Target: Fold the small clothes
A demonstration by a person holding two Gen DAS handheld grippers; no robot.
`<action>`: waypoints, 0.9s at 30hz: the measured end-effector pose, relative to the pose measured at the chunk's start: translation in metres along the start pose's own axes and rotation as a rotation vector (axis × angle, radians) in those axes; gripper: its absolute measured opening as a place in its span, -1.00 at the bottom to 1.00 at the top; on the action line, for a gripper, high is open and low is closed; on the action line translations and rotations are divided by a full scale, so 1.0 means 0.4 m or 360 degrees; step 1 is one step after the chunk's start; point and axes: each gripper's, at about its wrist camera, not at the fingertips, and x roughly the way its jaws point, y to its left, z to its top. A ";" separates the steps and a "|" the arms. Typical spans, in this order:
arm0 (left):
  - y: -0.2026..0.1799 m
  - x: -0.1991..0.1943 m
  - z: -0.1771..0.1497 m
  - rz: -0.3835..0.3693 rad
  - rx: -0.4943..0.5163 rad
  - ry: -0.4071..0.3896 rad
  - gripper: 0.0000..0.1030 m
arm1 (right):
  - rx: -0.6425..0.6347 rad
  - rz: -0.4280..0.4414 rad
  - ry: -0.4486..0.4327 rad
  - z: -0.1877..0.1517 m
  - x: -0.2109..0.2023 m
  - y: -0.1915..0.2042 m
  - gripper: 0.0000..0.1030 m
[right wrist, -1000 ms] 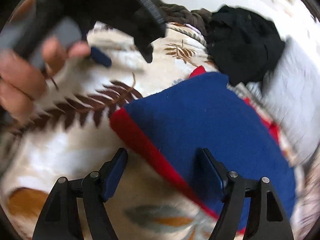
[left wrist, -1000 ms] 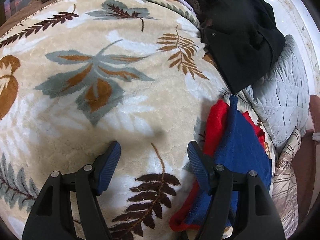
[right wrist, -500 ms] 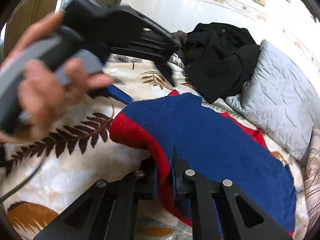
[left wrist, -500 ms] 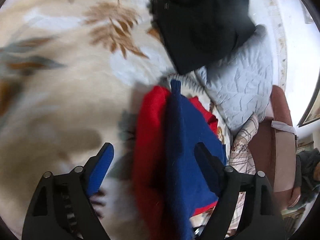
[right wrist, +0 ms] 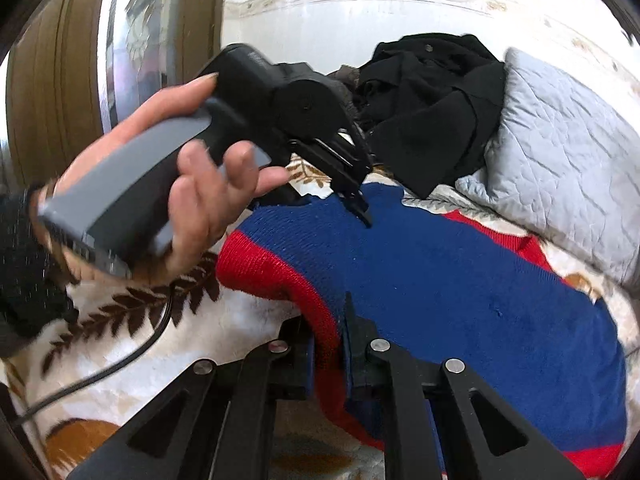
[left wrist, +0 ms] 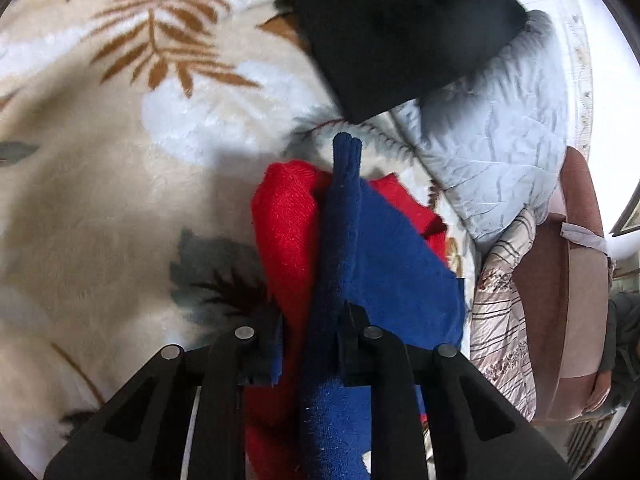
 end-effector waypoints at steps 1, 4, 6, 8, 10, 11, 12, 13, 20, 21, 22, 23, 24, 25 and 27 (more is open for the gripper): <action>-0.016 -0.013 -0.006 -0.0007 0.0009 -0.0023 -0.69 | 0.0032 0.0013 -0.0010 0.002 -0.008 -0.009 -0.82; -0.074 -0.045 -0.022 -0.0017 0.0052 -0.0062 -0.69 | 0.0122 0.0037 -0.0055 0.011 -0.048 -0.035 -0.82; -0.117 -0.064 -0.032 -0.0024 0.0086 -0.0080 -0.69 | 0.0187 0.0042 -0.0095 0.017 -0.082 -0.060 -0.82; -0.163 -0.080 -0.045 -0.0033 0.0120 -0.0095 -0.69 | 0.0271 0.0052 -0.0132 0.019 -0.118 -0.090 -0.82; -0.220 -0.088 -0.064 -0.0040 0.0161 -0.0106 -0.69 | 0.0392 0.0073 -0.0169 0.015 -0.157 -0.139 -0.82; -0.240 -0.089 -0.071 -0.0041 0.0177 -0.0107 -0.69 | 0.0440 0.0080 -0.0182 0.011 -0.171 -0.158 -0.82; -0.275 -0.087 -0.082 -0.0040 0.0202 -0.0108 -0.69 | 0.0522 0.0087 -0.0206 0.002 -0.194 -0.189 -0.82; -0.302 -0.083 -0.091 -0.0035 0.0221 -0.0110 -0.69 | 0.0567 0.0089 -0.0221 -0.004 -0.205 -0.208 -0.82; -0.461 -0.013 -0.138 0.0032 0.0358 -0.0090 -0.70 | 0.0956 0.0161 -0.0299 -0.091 -0.266 -0.363 -0.82; -0.488 0.006 -0.146 0.0032 0.0380 -0.0078 -0.70 | 0.0985 0.0174 -0.0300 -0.099 -0.271 -0.379 -0.83; -0.506 0.021 -0.151 0.0031 0.0394 -0.0067 -0.70 | 0.1015 0.0190 -0.0300 -0.110 -0.278 -0.394 -0.83; -0.528 0.044 -0.157 0.0033 0.0411 -0.0052 -0.70 | 0.1047 0.0207 -0.0299 -0.122 -0.285 -0.408 -0.83; -0.541 0.058 -0.164 0.0032 0.0421 -0.0042 -0.70 | 0.1085 0.0222 -0.0300 -0.136 -0.294 -0.426 -0.83; -0.568 0.088 -0.176 0.0035 0.0446 -0.0021 -0.70 | 0.1116 0.0232 -0.0300 -0.146 -0.300 -0.444 -0.83; -0.604 0.137 -0.196 0.0037 0.0484 0.0013 -0.70 | 0.1181 0.0236 -0.0302 -0.169 -0.314 -0.481 -0.83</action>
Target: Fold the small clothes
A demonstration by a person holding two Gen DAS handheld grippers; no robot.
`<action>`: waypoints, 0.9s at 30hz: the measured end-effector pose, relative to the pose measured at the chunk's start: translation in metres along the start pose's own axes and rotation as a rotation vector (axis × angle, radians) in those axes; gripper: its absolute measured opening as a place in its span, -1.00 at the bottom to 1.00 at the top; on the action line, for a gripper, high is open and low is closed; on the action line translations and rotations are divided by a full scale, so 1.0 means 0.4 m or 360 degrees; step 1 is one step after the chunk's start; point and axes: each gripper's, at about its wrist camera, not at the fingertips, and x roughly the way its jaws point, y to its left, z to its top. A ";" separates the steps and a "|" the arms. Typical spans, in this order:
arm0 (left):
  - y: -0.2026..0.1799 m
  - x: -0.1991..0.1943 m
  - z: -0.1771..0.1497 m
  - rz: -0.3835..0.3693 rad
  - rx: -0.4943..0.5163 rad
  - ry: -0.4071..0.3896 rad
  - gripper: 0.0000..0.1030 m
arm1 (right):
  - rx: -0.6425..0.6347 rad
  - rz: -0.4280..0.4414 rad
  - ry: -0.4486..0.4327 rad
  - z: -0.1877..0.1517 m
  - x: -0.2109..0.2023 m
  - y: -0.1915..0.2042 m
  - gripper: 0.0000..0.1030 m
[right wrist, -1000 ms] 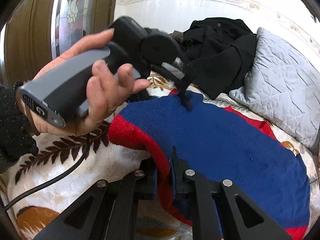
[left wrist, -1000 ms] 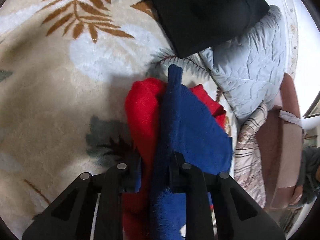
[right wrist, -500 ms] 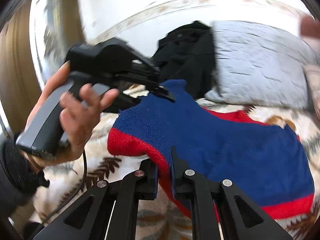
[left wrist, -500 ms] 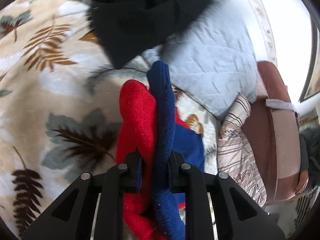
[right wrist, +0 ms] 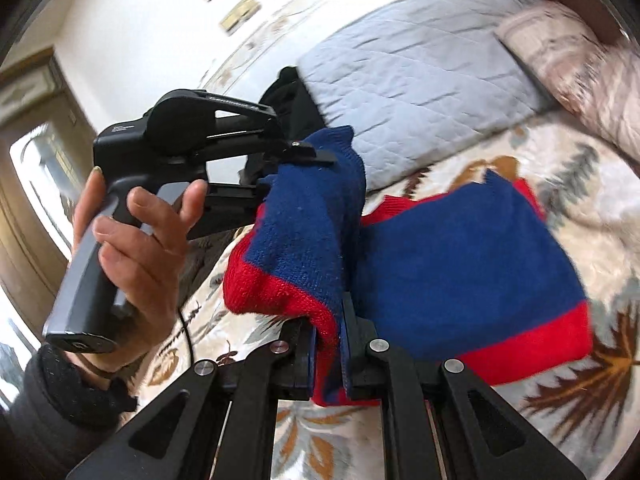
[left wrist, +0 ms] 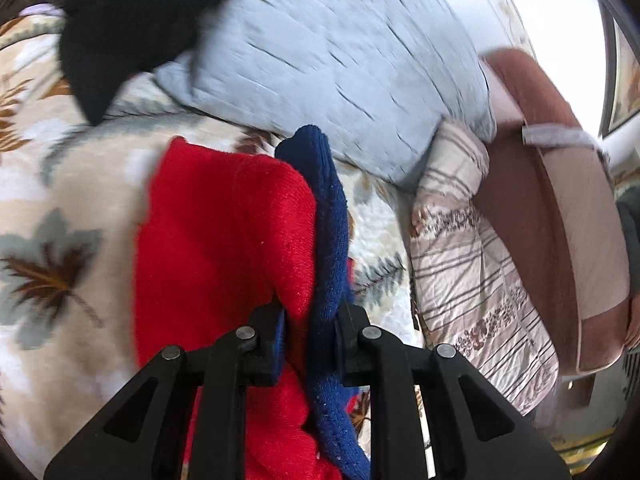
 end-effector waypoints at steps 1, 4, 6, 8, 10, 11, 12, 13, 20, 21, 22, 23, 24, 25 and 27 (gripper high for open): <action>-0.015 0.022 -0.003 -0.0002 0.0014 0.0013 -0.69 | 0.0030 -0.0002 -0.0004 0.005 -0.008 -0.019 -0.83; -0.052 0.121 -0.017 0.0014 0.0033 0.0083 -0.69 | 0.0160 0.0001 -0.0002 0.009 -0.032 -0.082 -0.83; -0.059 0.202 -0.029 0.0069 0.0028 0.0152 -0.69 | 0.0261 -0.0014 0.0022 0.007 -0.035 -0.129 -0.83; -0.056 0.253 -0.039 0.0103 0.0011 0.0194 -0.69 | 0.0402 -0.0019 0.0063 0.002 -0.032 -0.183 -0.83; -0.049 0.291 -0.051 0.0118 -0.0007 0.0216 -0.68 | 0.0578 -0.0027 0.0113 -0.008 -0.024 -0.245 -0.83; -0.047 0.298 -0.054 0.0122 -0.0011 0.0214 -0.67 | 0.0628 -0.0033 0.0131 -0.011 -0.022 -0.263 -0.83; -0.052 0.300 -0.057 0.0117 0.0006 0.0207 -0.64 | 0.0700 -0.0035 0.0159 -0.015 -0.017 -0.286 -0.83; -0.059 0.297 -0.057 0.0124 0.0022 0.0203 -0.57 | 0.0750 -0.0040 0.0180 -0.019 -0.012 -0.301 -0.82; -0.053 0.184 -0.035 0.0024 0.0003 0.0129 -0.25 | 0.0759 -0.0196 0.0198 -0.016 -0.036 -0.287 -0.51; -0.043 0.164 -0.030 0.0020 -0.0012 0.0099 -0.15 | 0.0748 -0.0205 0.0155 -0.013 -0.058 -0.280 -0.51; -0.021 0.127 -0.025 0.0023 -0.0036 0.0046 -0.06 | 0.0722 -0.0221 0.0056 -0.004 -0.094 -0.270 -0.49; 0.001 0.100 -0.023 0.0034 -0.0052 0.0010 -0.02 | 0.0686 -0.0244 -0.0059 0.011 -0.127 -0.261 -0.44; 0.030 0.070 -0.024 0.0051 -0.0067 -0.0027 0.03 | 0.0652 -0.0249 -0.0149 0.025 -0.151 -0.256 -0.30; 0.051 0.052 -0.028 0.0069 -0.0075 -0.0047 0.04 | 0.0593 -0.0249 -0.0277 0.051 -0.177 -0.253 0.00; 0.100 0.030 -0.041 0.0111 -0.0106 -0.0071 0.04 | 0.0531 -0.0220 -0.0311 0.106 -0.170 -0.267 0.16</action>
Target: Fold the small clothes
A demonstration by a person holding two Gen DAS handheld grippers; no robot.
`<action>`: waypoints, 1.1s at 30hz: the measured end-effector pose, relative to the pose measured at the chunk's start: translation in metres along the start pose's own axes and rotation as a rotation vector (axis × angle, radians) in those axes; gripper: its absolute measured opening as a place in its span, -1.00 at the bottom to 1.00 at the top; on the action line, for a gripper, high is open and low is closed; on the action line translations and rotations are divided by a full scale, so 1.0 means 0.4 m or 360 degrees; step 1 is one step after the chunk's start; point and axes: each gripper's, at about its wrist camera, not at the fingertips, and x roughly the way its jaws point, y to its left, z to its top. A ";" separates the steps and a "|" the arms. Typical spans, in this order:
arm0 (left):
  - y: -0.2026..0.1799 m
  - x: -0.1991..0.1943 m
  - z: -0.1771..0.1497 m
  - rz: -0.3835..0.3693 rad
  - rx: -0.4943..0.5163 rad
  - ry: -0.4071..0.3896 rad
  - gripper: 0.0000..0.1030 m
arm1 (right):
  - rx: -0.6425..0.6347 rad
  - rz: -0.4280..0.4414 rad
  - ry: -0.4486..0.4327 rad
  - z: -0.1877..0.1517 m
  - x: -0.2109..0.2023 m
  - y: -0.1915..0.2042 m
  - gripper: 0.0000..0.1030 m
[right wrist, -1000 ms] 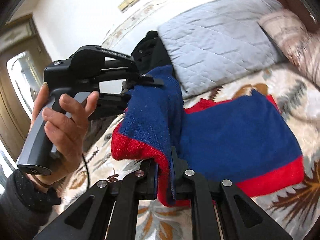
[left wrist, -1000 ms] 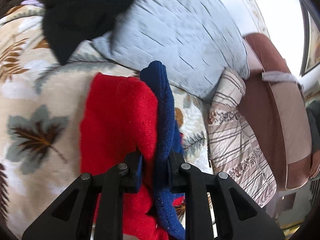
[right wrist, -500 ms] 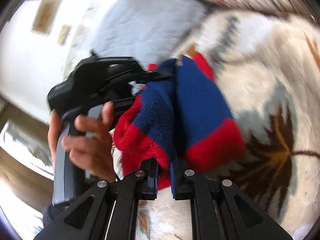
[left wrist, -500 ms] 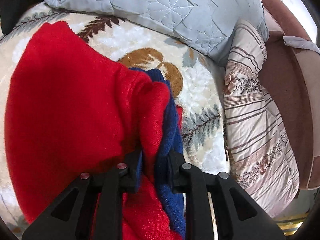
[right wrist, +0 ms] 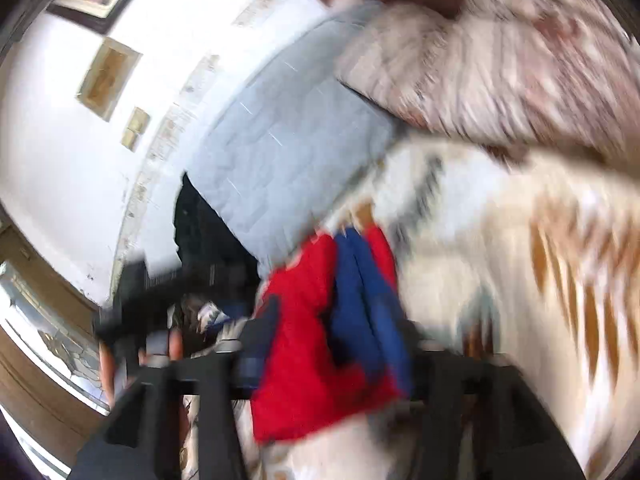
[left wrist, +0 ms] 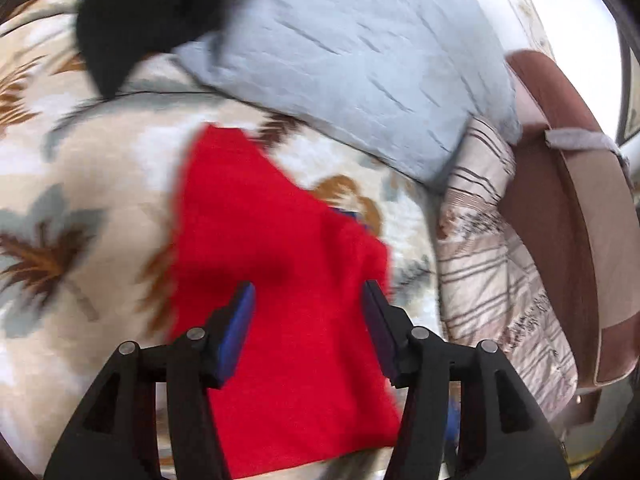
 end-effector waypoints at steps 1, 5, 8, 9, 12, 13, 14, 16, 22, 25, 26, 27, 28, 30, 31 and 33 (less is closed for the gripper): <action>0.031 -0.004 -0.009 0.0013 -0.0030 0.0006 0.04 | -0.0006 0.0034 0.0034 0.031 0.031 -0.003 0.16; 0.110 0.018 -0.039 0.0037 -0.0130 0.0080 0.04 | 0.0002 0.0077 0.0236 0.057 0.160 -0.024 0.16; 0.144 0.025 -0.051 0.0009 -0.0154 0.0107 0.04 | 0.0057 0.0137 0.0349 0.029 0.224 -0.018 0.16; 0.150 0.024 -0.053 -0.0001 -0.0149 0.0111 0.04 | 0.0010 0.0140 0.0369 0.023 0.253 0.000 0.16; 0.144 0.034 -0.057 -0.0003 -0.0100 0.0131 0.04 | -0.0151 0.0057 0.0426 0.010 0.305 0.037 0.04; 0.140 0.037 -0.059 -0.0017 -0.0080 0.0133 0.04 | -0.0223 0.0021 0.0459 0.003 0.324 0.044 -0.60; 0.138 0.036 -0.059 -0.0036 -0.0071 0.0132 0.04 | -0.0300 -0.0020 0.0471 -0.009 0.337 0.057 -0.63; 0.127 0.034 -0.065 -0.0106 -0.0061 0.0113 0.04 | -0.0382 -0.0027 0.0404 -0.013 0.326 0.082 -0.65; 0.096 0.082 -0.090 -0.0012 0.0040 0.0099 0.20 | -0.0374 -0.0050 0.0207 0.042 0.276 0.082 -0.67; 0.094 0.098 -0.107 0.0039 0.0039 0.0095 0.35 | -0.0253 -0.0196 0.0319 0.026 0.328 0.006 -0.67; 0.094 0.092 -0.112 0.0039 0.0031 0.0089 0.35 | -0.0217 -0.0196 0.0340 0.024 0.334 -0.008 -0.67; 0.094 0.080 -0.116 0.0027 0.0025 0.0082 0.35 | -0.0192 -0.0176 0.0346 0.028 0.330 -0.014 -0.65; 0.095 0.064 -0.121 0.0021 0.0023 0.0067 0.35 | -0.0180 -0.0146 0.0349 0.033 0.320 -0.010 -0.59; 0.098 0.027 -0.143 0.0029 0.0039 0.0014 0.35 | -0.0152 -0.0081 0.0382 0.043 0.305 -0.002 -0.46; 0.100 0.017 -0.154 0.0034 0.0050 -0.0004 0.35 | -0.0127 -0.0028 0.0417 0.044 0.294 -0.003 -0.39; 0.102 0.008 -0.186 0.0072 0.0083 -0.0027 0.35 | -0.0110 0.0043 0.0483 0.038 0.279 -0.007 -0.26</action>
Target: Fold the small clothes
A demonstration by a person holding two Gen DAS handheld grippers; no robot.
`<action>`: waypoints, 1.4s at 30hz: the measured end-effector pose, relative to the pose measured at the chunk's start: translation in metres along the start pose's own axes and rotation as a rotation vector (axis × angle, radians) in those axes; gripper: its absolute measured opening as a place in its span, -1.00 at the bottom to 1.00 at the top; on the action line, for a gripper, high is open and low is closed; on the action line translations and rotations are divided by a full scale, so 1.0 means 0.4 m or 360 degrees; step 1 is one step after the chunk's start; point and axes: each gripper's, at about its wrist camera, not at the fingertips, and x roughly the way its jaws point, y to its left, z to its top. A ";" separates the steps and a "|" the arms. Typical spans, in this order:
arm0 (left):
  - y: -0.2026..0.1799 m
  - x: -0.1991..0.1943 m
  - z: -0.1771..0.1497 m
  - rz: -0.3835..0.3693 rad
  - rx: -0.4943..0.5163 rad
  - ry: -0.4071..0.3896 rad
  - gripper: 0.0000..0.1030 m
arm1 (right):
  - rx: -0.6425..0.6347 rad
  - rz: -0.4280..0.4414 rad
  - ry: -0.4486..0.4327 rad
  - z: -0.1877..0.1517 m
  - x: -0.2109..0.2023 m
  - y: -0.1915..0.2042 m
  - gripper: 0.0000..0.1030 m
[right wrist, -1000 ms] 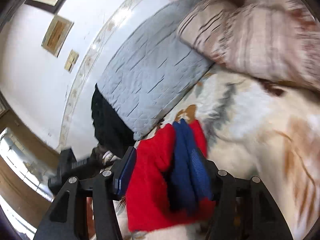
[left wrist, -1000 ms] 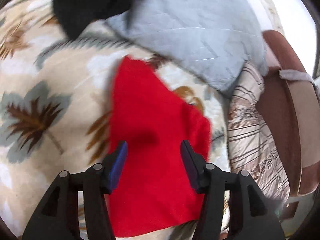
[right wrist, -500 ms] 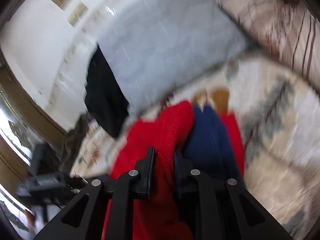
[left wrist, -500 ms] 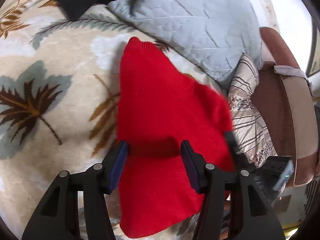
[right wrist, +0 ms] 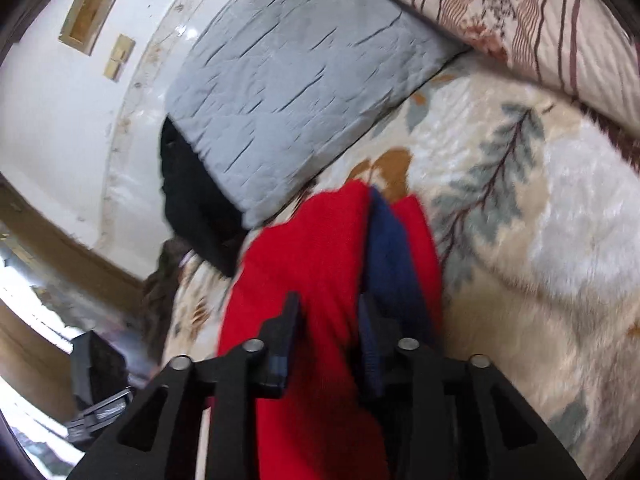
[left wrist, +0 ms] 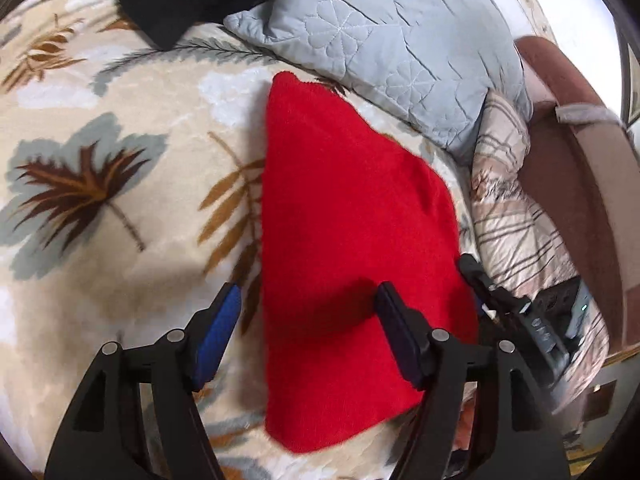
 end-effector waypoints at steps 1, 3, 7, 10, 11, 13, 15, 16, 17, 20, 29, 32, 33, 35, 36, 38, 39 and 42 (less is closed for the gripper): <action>0.000 0.004 -0.020 0.0019 0.0016 0.0000 0.35 | -0.0022 0.0007 0.0034 -0.008 -0.003 0.002 -0.18; -0.004 0.025 -0.044 0.0043 0.0022 0.0030 0.35 | -0.0083 -0.0016 0.0111 -0.025 0.013 0.009 -0.23; -0.028 0.032 -0.084 0.0074 0.0056 0.0040 0.35 | -0.0318 -0.0046 -0.0008 -0.032 -0.041 0.070 -0.70; -0.047 0.035 -0.091 0.0120 0.0100 0.0039 0.36 | -0.0346 -0.0107 -0.0090 -0.023 -0.065 0.073 -0.74; -0.049 0.040 -0.091 0.0151 0.0102 0.0044 0.36 | -0.0311 -0.0150 -0.0062 -0.022 -0.049 0.050 -0.78; -0.049 0.048 -0.093 0.0163 0.0094 0.0061 0.36 | -0.0249 -0.0257 0.0008 -0.026 -0.014 0.003 -0.84; -0.048 0.047 -0.095 0.0182 0.0086 0.0043 0.36 | -0.0167 -0.0202 0.0020 -0.025 -0.013 -0.022 -0.78; -0.048 0.047 -0.095 0.0194 0.0089 0.0035 0.36 | -0.0144 -0.0159 0.0015 -0.022 -0.023 -0.019 -0.66; -0.047 0.047 -0.097 0.0203 0.0090 0.0032 0.36 | -0.0147 -0.0140 0.0012 -0.020 -0.033 -0.014 -0.64; -0.050 0.047 -0.100 0.0226 0.0095 0.0023 0.36 | -0.0166 -0.0092 -0.0028 -0.023 -0.074 0.001 -0.55; -0.079 0.011 -0.104 0.0307 0.0142 -0.0082 0.36 | -0.0402 -0.0119 0.0028 -0.060 -0.093 0.049 -0.78; -0.066 0.012 -0.092 0.0310 0.0129 -0.0044 0.36 | -0.0411 -0.0196 0.0036 -0.057 -0.086 0.039 -0.79; -0.062 0.014 -0.089 0.0303 0.0123 -0.0024 0.35 | -0.0388 -0.0241 0.0106 -0.063 -0.059 0.022 -0.77; -0.044 -0.003 -0.077 0.0231 0.0084 -0.0023 0.36 | -0.0298 -0.0211 0.0137 -0.065 -0.043 -0.001 -0.69; -0.034 -0.016 -0.069 0.0190 0.0055 -0.0047 0.36 | -0.0257 -0.0163 0.0113 -0.056 -0.054 -0.001 -0.59; -0.011 -0.037 -0.035 0.0108 -0.0018 -0.0083 0.36 | -0.0199 -0.0128 0.0004 -0.030 -0.085 -0.004 -0.49; -0.005 -0.039 -0.018 0.0089 -0.0048 -0.0084 0.36 | -0.0171 -0.0130 -0.0065 -0.015 -0.100 -0.009 -0.28; 0.010 -0.013 0.040 0.0038 -0.0107 -0.0025 0.36 | -0.0035 -0.0071 -0.0127 0.015 -0.093 -0.036 -0.05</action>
